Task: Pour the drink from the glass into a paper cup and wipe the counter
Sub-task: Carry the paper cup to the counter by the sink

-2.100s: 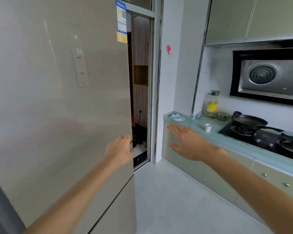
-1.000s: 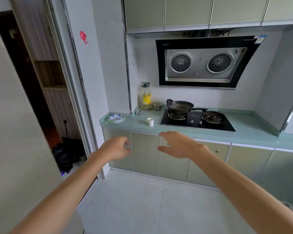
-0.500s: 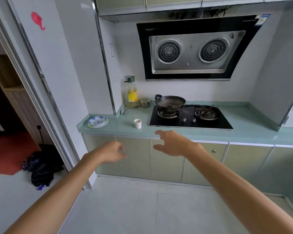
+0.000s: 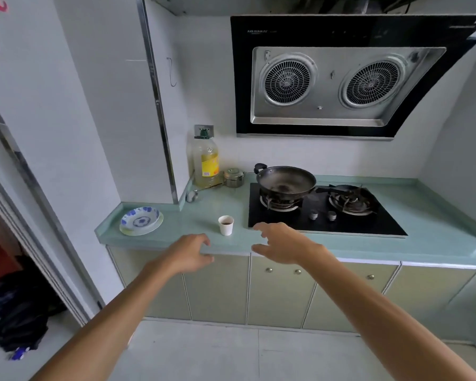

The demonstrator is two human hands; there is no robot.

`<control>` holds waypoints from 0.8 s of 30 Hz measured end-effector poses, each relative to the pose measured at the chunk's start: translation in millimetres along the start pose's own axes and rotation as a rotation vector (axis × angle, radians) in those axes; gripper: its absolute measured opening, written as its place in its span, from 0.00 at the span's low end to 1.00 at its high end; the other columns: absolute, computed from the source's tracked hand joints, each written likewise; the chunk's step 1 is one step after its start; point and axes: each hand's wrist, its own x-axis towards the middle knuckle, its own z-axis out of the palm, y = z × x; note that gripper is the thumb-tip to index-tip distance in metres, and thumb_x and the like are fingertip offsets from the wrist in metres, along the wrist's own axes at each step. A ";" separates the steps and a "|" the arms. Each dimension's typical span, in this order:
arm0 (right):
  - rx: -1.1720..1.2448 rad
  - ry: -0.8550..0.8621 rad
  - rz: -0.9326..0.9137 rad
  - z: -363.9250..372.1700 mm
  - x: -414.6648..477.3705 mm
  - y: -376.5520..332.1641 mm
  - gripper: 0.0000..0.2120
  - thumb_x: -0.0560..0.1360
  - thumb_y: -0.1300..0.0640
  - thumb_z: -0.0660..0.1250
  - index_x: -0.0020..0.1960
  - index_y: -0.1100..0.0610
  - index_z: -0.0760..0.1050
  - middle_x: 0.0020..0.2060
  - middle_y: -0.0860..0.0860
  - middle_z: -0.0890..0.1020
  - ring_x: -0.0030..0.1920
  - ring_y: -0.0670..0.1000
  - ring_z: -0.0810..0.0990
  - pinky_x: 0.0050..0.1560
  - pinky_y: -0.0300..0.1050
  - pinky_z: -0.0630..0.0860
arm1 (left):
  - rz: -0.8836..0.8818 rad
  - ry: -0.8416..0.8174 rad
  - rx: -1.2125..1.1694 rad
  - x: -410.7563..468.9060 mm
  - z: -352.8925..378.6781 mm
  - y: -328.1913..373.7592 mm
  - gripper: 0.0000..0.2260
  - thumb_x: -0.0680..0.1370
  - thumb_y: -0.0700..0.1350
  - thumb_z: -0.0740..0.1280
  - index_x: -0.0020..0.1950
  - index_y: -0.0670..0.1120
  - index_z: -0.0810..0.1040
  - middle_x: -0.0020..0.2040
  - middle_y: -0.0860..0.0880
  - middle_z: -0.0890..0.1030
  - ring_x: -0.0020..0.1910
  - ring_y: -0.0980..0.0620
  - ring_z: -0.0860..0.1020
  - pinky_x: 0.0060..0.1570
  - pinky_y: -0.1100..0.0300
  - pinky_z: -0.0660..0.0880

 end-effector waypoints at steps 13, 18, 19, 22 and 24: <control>0.134 -0.064 0.172 52.1 161.6 20.4 0.29 0.79 0.48 0.63 0.77 0.55 0.60 0.71 0.54 0.71 0.69 0.55 0.72 0.68 0.51 0.70 | -0.046 -0.110 -0.389 160.6 22.7 -71.0 0.23 0.77 0.49 0.70 0.71 0.48 0.70 0.63 0.46 0.77 0.59 0.47 0.79 0.55 0.59 0.73; 0.222 -0.089 0.215 83.5 227.3 47.7 0.30 0.78 0.48 0.65 0.76 0.56 0.61 0.68 0.55 0.74 0.66 0.55 0.75 0.66 0.50 0.72 | -0.097 -0.180 -0.452 222.2 41.8 -87.0 0.23 0.77 0.48 0.70 0.71 0.49 0.70 0.64 0.47 0.77 0.53 0.49 0.80 0.46 0.63 0.74; 0.238 -0.096 0.220 89.7 242.1 53.4 0.30 0.78 0.48 0.65 0.76 0.56 0.60 0.67 0.55 0.75 0.65 0.55 0.75 0.65 0.51 0.73 | -0.100 -0.189 -0.447 236.7 44.9 -90.3 0.23 0.77 0.48 0.70 0.71 0.49 0.70 0.64 0.47 0.77 0.54 0.49 0.80 0.46 0.62 0.74; 0.289 -0.115 0.228 106.5 285.9 68.5 0.29 0.78 0.50 0.65 0.74 0.58 0.61 0.61 0.57 0.78 0.58 0.56 0.79 0.60 0.52 0.76 | -0.130 -0.213 -0.426 280.9 48.9 -95.7 0.25 0.77 0.48 0.70 0.73 0.48 0.68 0.66 0.47 0.76 0.57 0.49 0.79 0.53 0.58 0.75; 0.332 -0.121 0.246 118.1 312.7 77.9 0.28 0.78 0.51 0.66 0.73 0.58 0.62 0.58 0.57 0.79 0.56 0.55 0.79 0.58 0.52 0.77 | -0.145 -0.254 -0.383 308.4 50.4 -95.7 0.26 0.78 0.48 0.69 0.74 0.47 0.67 0.67 0.46 0.74 0.60 0.47 0.78 0.57 0.57 0.75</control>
